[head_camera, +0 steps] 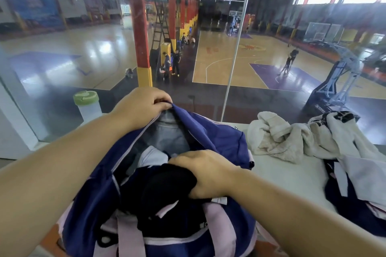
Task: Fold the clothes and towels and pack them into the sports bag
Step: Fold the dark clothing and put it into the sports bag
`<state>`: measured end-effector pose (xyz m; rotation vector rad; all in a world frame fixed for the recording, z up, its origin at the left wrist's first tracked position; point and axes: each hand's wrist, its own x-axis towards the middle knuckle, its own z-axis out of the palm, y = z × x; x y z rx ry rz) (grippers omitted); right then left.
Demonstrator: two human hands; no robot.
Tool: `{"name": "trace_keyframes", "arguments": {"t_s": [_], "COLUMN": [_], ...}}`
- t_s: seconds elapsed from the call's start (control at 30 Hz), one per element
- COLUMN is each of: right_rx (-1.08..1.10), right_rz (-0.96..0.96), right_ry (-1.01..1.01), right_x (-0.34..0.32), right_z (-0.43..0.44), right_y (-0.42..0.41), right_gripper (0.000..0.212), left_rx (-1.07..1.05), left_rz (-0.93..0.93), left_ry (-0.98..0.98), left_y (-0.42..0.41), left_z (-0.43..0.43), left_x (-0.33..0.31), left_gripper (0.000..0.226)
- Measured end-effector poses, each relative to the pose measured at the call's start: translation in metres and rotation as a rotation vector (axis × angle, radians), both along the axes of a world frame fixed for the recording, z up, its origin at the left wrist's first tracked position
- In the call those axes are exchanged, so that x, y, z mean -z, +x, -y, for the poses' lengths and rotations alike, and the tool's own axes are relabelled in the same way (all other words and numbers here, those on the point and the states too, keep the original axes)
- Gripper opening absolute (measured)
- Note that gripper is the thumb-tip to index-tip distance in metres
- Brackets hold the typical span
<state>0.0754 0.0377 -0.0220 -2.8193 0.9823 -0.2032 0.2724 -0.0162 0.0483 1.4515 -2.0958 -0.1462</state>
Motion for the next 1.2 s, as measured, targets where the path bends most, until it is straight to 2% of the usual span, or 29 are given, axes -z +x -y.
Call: {"name": "trace_keyframes", "arguments": {"t_s": [0.17, 0.27, 0.37, 0.43, 0.5, 0.57, 0.63, 0.73, 0.93, 1.07, 1.2], "right_rx": [0.191, 0.287, 0.322, 0.344, 0.363, 0.386, 0.426, 0.48, 0.519, 0.52, 0.537], "right_rz": [-0.045, 0.004, 0.028, 0.043, 0.062, 0.104, 0.152, 0.192, 0.227, 0.253, 0.28], "right_ry": [-0.163, -0.151, -0.124, -0.11, -0.1, -0.092, -0.072, -0.038, -0.015, -0.02, -0.037], "right_x": [-0.005, -0.01, -0.012, -0.014, -0.018, -0.022, -0.025, -0.026, -0.021, -0.019, -0.016], "right_z": [0.008, 0.01, 0.008, 0.007, 0.006, 0.006, 0.007, 0.01, 0.012, 0.012, 0.013], "right_y": [-0.016, -0.027, -0.032, -0.033, -0.032, -0.03, -0.026, -0.021, -0.019, -0.021, -0.021], "right_gripper": [0.068, 0.065, 0.068, 0.066, 0.064, 0.064, 0.064, 0.066, 0.064, 0.063, 0.058], "left_rx": [0.004, 0.016, 0.051, 0.078, 0.131, 0.11, 0.043, 0.068, 0.102, 0.175, 0.323], "left_rz": [-0.002, -0.02, 0.019, 0.15, 0.379, 0.618, 0.717, 0.653, 0.612, 0.462, 0.156], "left_ry": [-0.03, -0.094, -0.03, 0.018, 0.048, 0.213, 0.481, 0.635, 0.677, 0.557, 0.364], "left_y": [0.003, 0.005, 0.009, 0.011, 0.012, 0.009, 0.005, -0.003, -0.014, -0.011, -0.003], "left_z": [-0.019, -0.045, -0.072, -0.088, -0.098, -0.103, -0.101, -0.093, -0.091, -0.1, -0.108], "left_x": [0.015, 0.033, 0.06, 0.081, 0.101, 0.113, 0.123, 0.136, 0.145, 0.142, 0.13], "left_gripper": [0.008, 0.015, 0.019, 0.016, 0.037, 0.049, 0.039, 0.036, 0.039, 0.019, 0.008]}}
